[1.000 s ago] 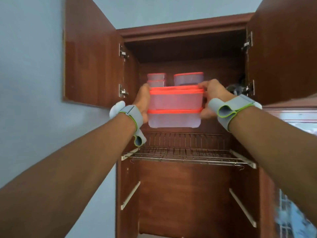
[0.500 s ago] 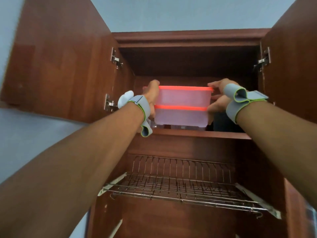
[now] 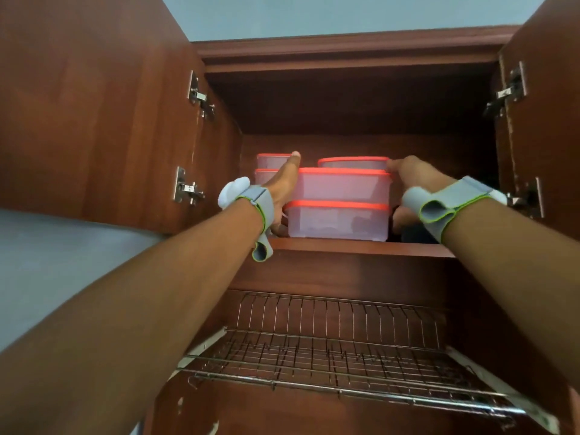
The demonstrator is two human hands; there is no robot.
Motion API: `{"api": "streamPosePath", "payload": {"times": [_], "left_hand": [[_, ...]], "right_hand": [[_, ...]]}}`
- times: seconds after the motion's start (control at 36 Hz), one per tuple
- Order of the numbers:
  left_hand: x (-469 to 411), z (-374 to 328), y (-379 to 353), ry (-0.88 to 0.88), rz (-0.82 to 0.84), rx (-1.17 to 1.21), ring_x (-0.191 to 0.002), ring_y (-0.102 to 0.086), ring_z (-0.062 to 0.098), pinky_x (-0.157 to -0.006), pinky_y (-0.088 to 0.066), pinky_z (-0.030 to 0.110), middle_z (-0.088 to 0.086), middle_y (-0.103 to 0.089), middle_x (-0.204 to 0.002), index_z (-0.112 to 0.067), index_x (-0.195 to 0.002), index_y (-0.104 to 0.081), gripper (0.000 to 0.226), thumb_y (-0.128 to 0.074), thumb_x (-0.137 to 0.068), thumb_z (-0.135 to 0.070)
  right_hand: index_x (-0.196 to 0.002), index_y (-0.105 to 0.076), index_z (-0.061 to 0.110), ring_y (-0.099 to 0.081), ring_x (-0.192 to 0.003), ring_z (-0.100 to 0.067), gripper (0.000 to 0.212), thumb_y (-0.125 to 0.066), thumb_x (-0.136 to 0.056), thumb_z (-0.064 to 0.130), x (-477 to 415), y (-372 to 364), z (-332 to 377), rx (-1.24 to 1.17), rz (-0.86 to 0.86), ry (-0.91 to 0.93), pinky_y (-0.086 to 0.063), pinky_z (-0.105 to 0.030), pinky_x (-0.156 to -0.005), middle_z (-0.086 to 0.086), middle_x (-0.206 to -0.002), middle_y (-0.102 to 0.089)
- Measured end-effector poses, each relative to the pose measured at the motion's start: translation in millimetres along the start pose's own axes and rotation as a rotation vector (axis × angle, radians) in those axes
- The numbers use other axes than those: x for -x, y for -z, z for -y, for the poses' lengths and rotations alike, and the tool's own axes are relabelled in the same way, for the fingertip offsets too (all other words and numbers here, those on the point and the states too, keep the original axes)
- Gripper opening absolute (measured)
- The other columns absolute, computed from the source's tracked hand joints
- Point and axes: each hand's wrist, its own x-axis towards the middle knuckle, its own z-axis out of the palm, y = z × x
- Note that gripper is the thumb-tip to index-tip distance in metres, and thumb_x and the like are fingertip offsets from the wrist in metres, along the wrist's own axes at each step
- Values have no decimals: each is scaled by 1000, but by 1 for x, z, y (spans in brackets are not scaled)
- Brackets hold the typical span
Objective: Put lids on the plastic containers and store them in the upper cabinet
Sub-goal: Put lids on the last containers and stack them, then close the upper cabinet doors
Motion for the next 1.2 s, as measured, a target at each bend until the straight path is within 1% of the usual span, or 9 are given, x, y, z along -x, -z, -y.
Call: {"api": "streamPosePath", "payload": {"times": [0.08,0.17,0.36,0.47,0.58,0.81,0.95,1.11,1.2], "left_hand": [[6,9,-10,-210,-150,-43,-134,-44,31,-107,-35,46,5,-39,-151,-31,-147,-36,97,-36,-71,-91],[9,24,-18,-468,-247,-208,-132,-43,30,-100,-30,33,13,-43,-144,-36,-142,-35,54,-32,-96,-64],[-4,28,-25,-471,-199,-217,-122,-49,37,-107,-38,44,15,-51,-135,-32,-134,-37,41,-34,-98,-52],[-15,31,-28,-459,-186,-188,-117,-50,36,-97,-39,39,13,-53,-130,-30,-126,-41,34,-34,-98,-47],[-21,33,-27,-451,-193,-182,-116,-49,36,-95,-36,38,13,-52,-129,-30,-125,-41,33,-33,-98,-46],[-20,33,-24,-456,-166,-167,-123,-48,35,-106,-38,41,12,-48,-141,-37,-143,-31,50,-32,-95,-51],[-2,35,-16,-481,-281,-79,-127,-45,36,-103,-33,39,11,-49,-141,-33,-145,-28,49,-39,-100,-46],[49,40,2,-495,-308,-114,-129,-43,33,-110,-34,45,11,-49,-138,-25,-135,-39,53,-50,-90,-51],[84,37,12,-465,-238,-109,-125,-48,34,-108,-38,47,13,-53,-134,-23,-131,-43,57,-50,-82,-52]], "right_hand": [[-139,-44,20,-47,-124,-25,70,-58,-79,55,-2,-9,-6,35,-110,34,-37,-38,-106,-11,-148,-43],[-155,-14,22,-16,-147,-28,67,-46,-98,39,2,-13,-21,103,-159,186,-17,-30,-116,-10,-160,-18],[-149,-24,27,-49,-124,-35,63,-50,-93,40,0,-35,-34,38,-179,157,-36,-42,-110,-20,-144,-41],[-137,-37,28,-48,-98,-25,76,-48,-65,50,-6,-39,-41,-64,-209,129,-40,-45,-104,-21,-137,-49],[-134,-40,27,-51,-120,-36,58,-50,-79,44,-1,-42,-44,-27,-234,145,-39,-47,-106,-19,-134,-51],[-143,-32,26,-49,-124,-34,54,-47,-94,41,0,-36,-46,1,-271,147,-37,-41,-108,-12,-140,-49],[-141,-32,23,-49,-124,-32,51,-47,-94,38,27,-20,-46,-12,-319,130,-38,-37,-106,-8,-139,-48],[-113,-55,29,-57,-93,-23,76,-51,-46,67,24,15,-52,-8,-280,25,-46,-38,-89,4,-87,-61],[-113,-55,28,-56,-93,-22,81,-49,-40,63,60,32,-36,-1,-263,-6,-47,-45,-97,3,-98,-61]]}}
